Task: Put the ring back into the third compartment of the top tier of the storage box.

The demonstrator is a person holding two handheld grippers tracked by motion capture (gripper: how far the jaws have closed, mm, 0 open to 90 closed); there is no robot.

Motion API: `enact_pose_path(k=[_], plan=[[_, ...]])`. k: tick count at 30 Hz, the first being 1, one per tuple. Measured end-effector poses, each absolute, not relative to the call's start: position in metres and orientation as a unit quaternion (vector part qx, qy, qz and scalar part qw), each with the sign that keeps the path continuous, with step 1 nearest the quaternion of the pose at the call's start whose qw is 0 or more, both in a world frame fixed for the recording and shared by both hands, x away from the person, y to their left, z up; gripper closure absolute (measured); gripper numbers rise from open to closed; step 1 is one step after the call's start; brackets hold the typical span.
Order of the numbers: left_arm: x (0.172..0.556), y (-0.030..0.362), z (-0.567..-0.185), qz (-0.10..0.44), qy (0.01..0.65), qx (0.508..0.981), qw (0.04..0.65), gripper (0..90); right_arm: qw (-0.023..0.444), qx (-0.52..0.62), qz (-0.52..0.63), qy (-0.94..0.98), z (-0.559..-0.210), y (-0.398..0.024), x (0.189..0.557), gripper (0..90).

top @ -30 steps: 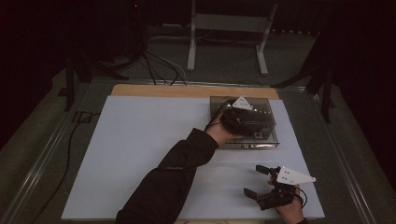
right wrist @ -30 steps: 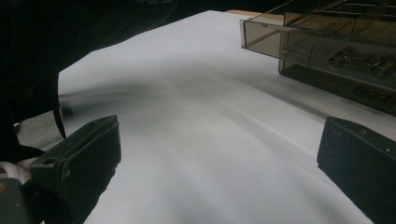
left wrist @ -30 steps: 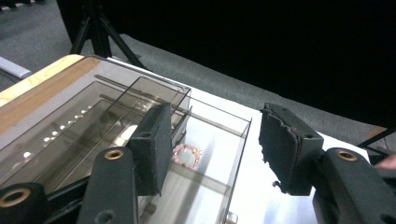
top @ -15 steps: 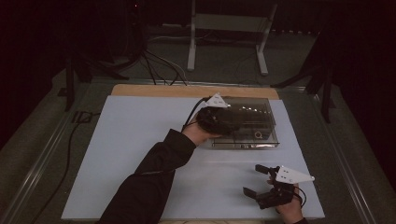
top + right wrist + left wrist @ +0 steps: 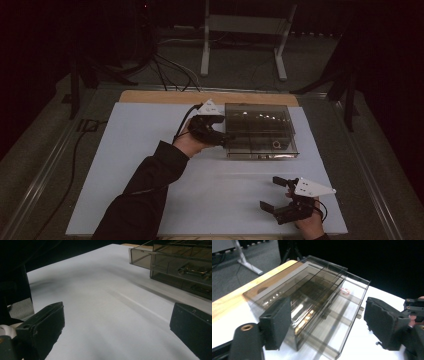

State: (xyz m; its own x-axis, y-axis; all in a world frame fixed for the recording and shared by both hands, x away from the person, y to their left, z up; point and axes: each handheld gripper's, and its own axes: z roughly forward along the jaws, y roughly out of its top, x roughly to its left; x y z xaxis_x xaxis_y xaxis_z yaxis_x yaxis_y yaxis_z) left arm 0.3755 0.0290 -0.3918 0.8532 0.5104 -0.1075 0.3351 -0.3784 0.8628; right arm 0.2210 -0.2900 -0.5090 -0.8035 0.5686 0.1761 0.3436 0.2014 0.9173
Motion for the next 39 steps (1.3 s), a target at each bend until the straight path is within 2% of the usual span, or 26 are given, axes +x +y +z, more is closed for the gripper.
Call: enact_pose_path(k=[5,7,10,13,39], plan=[[0.371,0.046,-0.392,0.086,0.262,0.826,0.492,15.5,0.1,0.296,0.558,0.769,-0.509,-0.288,0.222,0.0],[0.371,0.053,-0.394,0.072,0.26,0.828,0.492,7.9,0.099,0.296,0.557,0.77,-0.509,-0.288,0.222,0.0],[0.368,0.057,-0.397,0.082,0.267,0.83,0.483,7.9,0.1,0.295,0.559,0.769,-0.509,-0.288,0.222,0.0],[0.361,0.068,-0.401,0.085,0.264,0.833,0.478,3.8,0.1,0.294,0.558,0.77,-0.508,-0.288,0.221,0.0],[0.313,0.148,-0.464,0.127,0.316,0.819,0.462,2.9,0.1,0.295,0.555,0.771,-0.509,-0.286,0.222,0.0]])
